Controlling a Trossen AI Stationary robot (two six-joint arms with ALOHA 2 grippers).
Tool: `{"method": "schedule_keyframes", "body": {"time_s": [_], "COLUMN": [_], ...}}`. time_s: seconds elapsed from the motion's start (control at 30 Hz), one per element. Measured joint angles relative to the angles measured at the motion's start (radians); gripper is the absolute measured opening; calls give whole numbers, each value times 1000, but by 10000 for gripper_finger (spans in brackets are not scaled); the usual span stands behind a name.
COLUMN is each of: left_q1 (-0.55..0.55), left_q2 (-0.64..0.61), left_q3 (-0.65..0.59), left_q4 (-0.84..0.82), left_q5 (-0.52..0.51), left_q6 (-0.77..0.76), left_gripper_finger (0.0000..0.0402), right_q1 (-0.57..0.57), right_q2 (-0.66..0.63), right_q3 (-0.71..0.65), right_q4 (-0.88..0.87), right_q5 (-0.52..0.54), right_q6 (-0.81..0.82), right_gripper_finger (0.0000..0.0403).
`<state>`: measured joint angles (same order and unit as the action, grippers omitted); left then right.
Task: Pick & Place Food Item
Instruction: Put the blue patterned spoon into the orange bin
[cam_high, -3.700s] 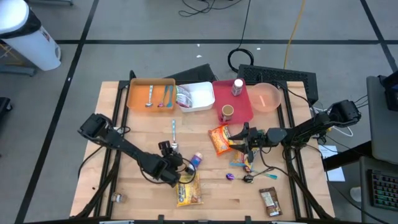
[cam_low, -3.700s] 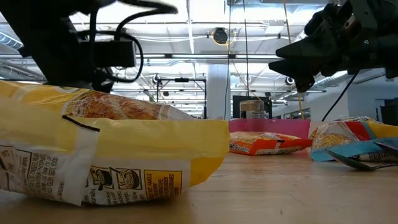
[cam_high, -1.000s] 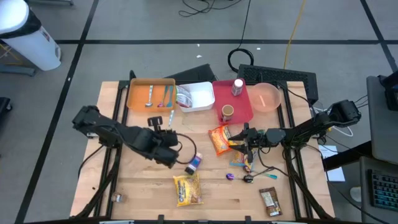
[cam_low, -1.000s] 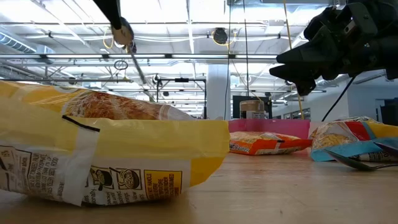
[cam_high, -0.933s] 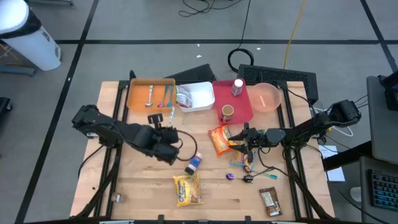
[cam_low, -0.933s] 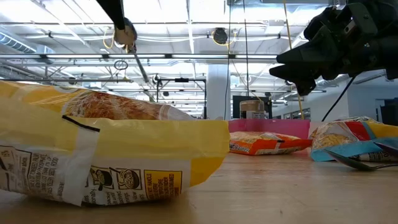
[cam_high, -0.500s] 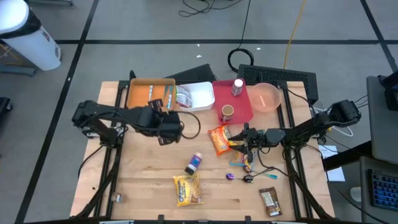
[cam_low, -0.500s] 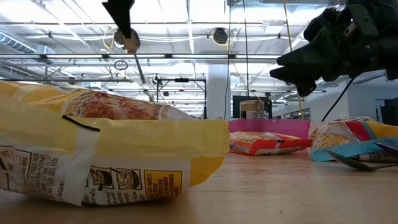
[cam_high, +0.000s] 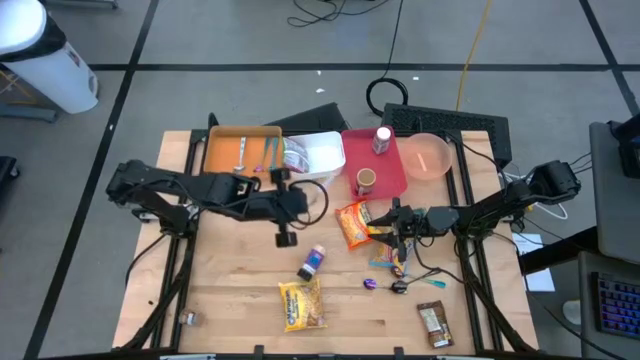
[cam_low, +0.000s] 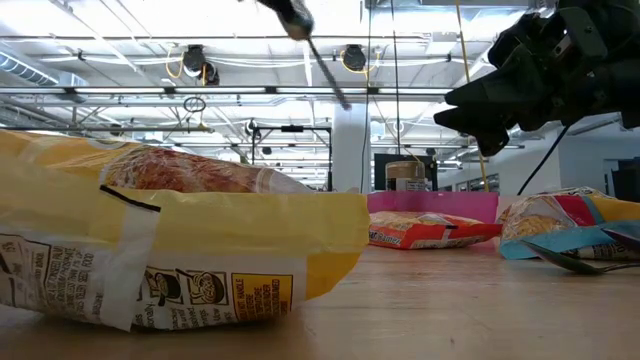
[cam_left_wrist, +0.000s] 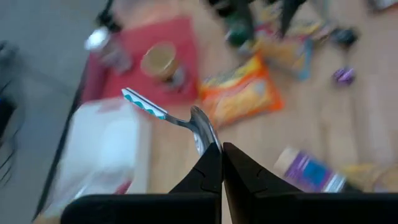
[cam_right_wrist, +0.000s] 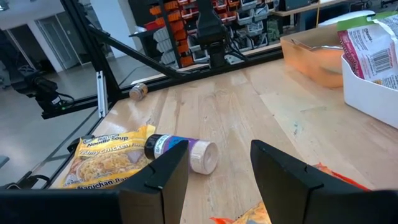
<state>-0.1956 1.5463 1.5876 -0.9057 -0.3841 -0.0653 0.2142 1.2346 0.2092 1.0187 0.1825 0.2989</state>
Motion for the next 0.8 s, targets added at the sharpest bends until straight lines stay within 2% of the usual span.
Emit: {"method": "schedule_keyframes", "body": {"time_s": [0.1,0.27,0.5,0.6,0.67,0.8], "left_q1": [8,37,54,62,66,96], "left_q2": [-3,-67,-325,-414,-456,-470], "left_q3": [-83,-203,-428,-480,-497,-497], "left_q4": [103,117,210,158,56,-106], "left_q5": [56,28,44,-1,-55,-119], "left_q6": [44,12,-82,-127,-175,-246], "left_gripper_finger": [1,1,1,1,1,1], "right_q1": [0,0,0,-1,-1,-1], "right_q2": [0,0,0,0,0,0], "right_q3": [0,0,0,0,0,0], "right_q4": [-4,-23,-22,-16,3,19], "right_q5": [0,0,0,3,3,4], "right_q6": [0,3,-4,-4,-3,-4], "right_gripper_finger": [164,164,164,164,164,164]}}
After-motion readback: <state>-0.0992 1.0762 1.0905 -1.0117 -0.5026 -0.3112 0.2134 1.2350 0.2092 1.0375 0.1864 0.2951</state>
